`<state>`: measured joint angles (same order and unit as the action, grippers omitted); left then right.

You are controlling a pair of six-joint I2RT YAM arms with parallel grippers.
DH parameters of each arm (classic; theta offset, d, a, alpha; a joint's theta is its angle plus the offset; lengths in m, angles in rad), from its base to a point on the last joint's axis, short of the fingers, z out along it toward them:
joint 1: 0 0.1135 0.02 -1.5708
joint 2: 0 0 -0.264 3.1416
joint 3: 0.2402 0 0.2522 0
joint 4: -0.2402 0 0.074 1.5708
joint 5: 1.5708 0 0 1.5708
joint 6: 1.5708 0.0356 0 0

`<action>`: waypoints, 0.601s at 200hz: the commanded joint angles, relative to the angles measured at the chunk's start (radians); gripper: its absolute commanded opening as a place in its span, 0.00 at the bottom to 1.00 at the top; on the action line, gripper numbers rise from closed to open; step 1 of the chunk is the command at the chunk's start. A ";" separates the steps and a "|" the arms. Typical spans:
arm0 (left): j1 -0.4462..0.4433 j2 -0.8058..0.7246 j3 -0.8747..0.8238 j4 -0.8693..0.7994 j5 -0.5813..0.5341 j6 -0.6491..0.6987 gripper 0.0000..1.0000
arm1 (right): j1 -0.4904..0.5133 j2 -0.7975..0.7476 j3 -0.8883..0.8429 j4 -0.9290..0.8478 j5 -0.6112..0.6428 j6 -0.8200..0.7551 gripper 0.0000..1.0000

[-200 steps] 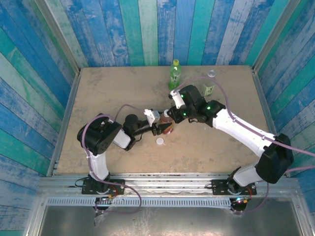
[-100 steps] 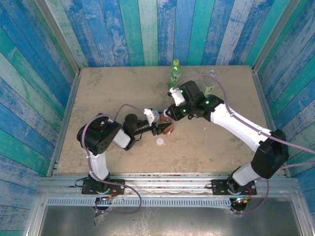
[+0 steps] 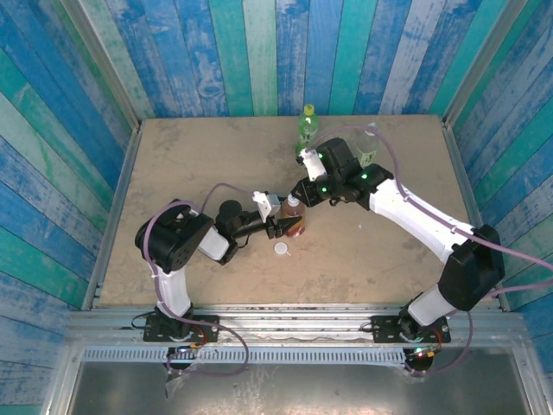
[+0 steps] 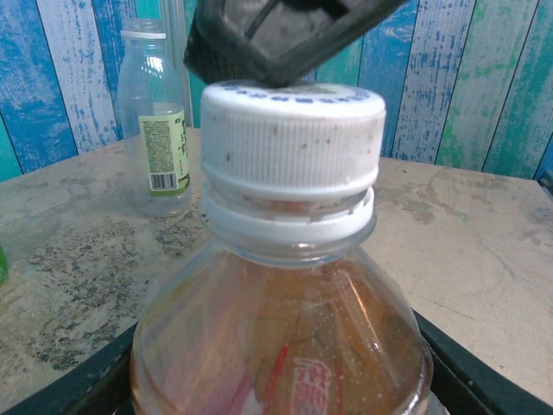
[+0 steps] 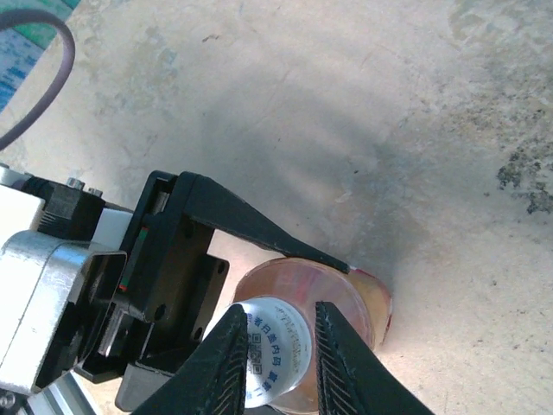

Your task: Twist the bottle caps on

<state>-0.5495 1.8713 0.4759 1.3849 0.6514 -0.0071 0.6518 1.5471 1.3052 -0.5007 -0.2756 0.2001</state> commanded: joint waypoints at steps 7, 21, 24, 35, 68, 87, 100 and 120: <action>-0.006 0.029 -0.007 -0.081 0.027 -0.001 0.56 | -0.009 0.007 -0.012 0.003 -0.059 0.007 0.20; -0.006 0.032 -0.007 -0.081 0.021 -0.002 0.56 | -0.012 -0.003 -0.036 0.003 -0.081 0.018 0.16; -0.006 0.033 -0.007 -0.082 0.019 -0.003 0.56 | -0.012 -0.007 -0.043 0.003 -0.085 0.022 0.15; -0.005 0.034 -0.004 -0.087 0.018 -0.004 0.56 | -0.014 -0.022 -0.067 0.004 -0.102 0.032 0.14; 0.000 0.038 -0.003 -0.069 0.015 -0.024 0.55 | -0.015 -0.083 -0.157 0.024 -0.164 0.073 0.12; 0.000 0.039 0.000 -0.066 0.015 -0.028 0.55 | -0.015 -0.118 -0.195 0.041 -0.211 0.092 0.12; 0.000 0.039 0.001 -0.065 0.016 -0.031 0.55 | -0.015 -0.144 -0.207 0.054 -0.227 0.099 0.12; 0.000 0.039 0.003 -0.064 0.015 -0.030 0.54 | -0.015 -0.182 -0.204 0.066 -0.223 0.091 0.13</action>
<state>-0.5526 1.8721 0.4763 1.3857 0.6857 -0.0090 0.6170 1.4071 1.1156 -0.3870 -0.4088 0.2764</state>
